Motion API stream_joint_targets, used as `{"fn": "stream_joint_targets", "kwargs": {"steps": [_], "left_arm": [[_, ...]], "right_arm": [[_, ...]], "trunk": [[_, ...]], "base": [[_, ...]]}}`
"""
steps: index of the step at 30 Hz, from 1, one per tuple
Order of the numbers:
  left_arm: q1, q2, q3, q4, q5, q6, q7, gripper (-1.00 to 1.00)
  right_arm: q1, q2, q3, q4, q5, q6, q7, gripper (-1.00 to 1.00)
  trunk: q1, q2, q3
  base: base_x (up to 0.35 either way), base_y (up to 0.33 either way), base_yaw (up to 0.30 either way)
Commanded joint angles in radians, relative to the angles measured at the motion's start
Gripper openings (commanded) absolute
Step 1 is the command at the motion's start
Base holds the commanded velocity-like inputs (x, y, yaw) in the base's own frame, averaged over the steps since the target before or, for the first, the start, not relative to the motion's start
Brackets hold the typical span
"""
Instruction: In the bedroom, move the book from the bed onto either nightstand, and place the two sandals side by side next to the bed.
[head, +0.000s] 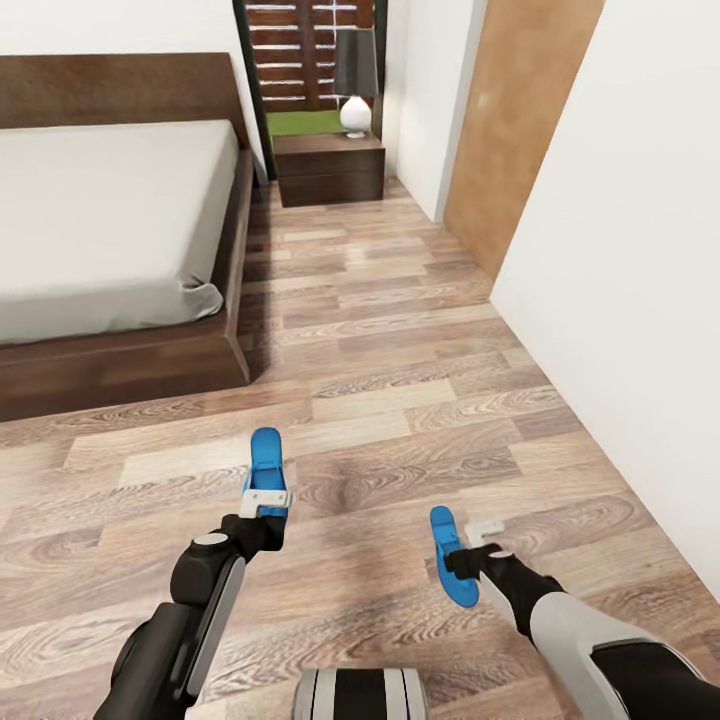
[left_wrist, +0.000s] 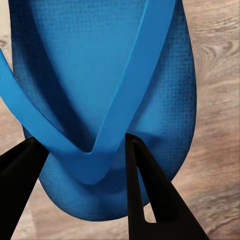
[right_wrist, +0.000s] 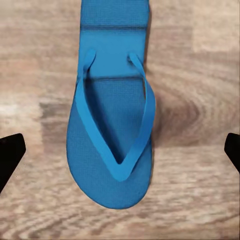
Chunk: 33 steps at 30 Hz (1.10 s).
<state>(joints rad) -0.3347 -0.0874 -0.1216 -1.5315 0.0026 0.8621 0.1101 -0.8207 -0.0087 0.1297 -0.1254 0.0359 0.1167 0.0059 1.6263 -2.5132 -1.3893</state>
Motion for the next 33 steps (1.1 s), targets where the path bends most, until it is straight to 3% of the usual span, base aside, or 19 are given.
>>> {"fn": "stream_joint_targets", "kwargs": {"steps": [1, 7, 13, 33], "left_arm": [[0.000, 0.000, -0.001, -0.001, 0.000, 0.005, 0.005, -1.00], [0.000, 0.000, -0.007, -0.001, 0.001, 0.005, 0.005, -1.00], [0.000, -0.001, -0.040, -0.001, 0.000, 0.005, 0.005, -1.00], [0.000, -0.002, -0.043, -0.001, 0.001, 0.005, 0.006, -1.00]], "right_arm": [[0.000, -0.001, 0.007, -0.002, 0.004, 0.000, 0.002, 1.00], [0.000, 0.000, 0.004, -0.002, 0.000, -0.049, 0.004, 1.00], [0.000, -0.001, 0.002, -0.002, -0.002, -0.087, 0.005, 1.00], [0.000, -0.004, -0.002, -0.003, -0.005, -0.135, -0.010, 1.00]], "trunk": [[0.000, -0.001, -0.005], [0.003, -0.002, -0.028], [0.006, -0.003, -0.051], [0.015, -0.008, -0.128]], "base": [[0.000, 0.000, 0.000], [0.000, 0.000, 0.000], [0.000, 0.000, 0.000], [0.000, 0.000, 0.000]]}}
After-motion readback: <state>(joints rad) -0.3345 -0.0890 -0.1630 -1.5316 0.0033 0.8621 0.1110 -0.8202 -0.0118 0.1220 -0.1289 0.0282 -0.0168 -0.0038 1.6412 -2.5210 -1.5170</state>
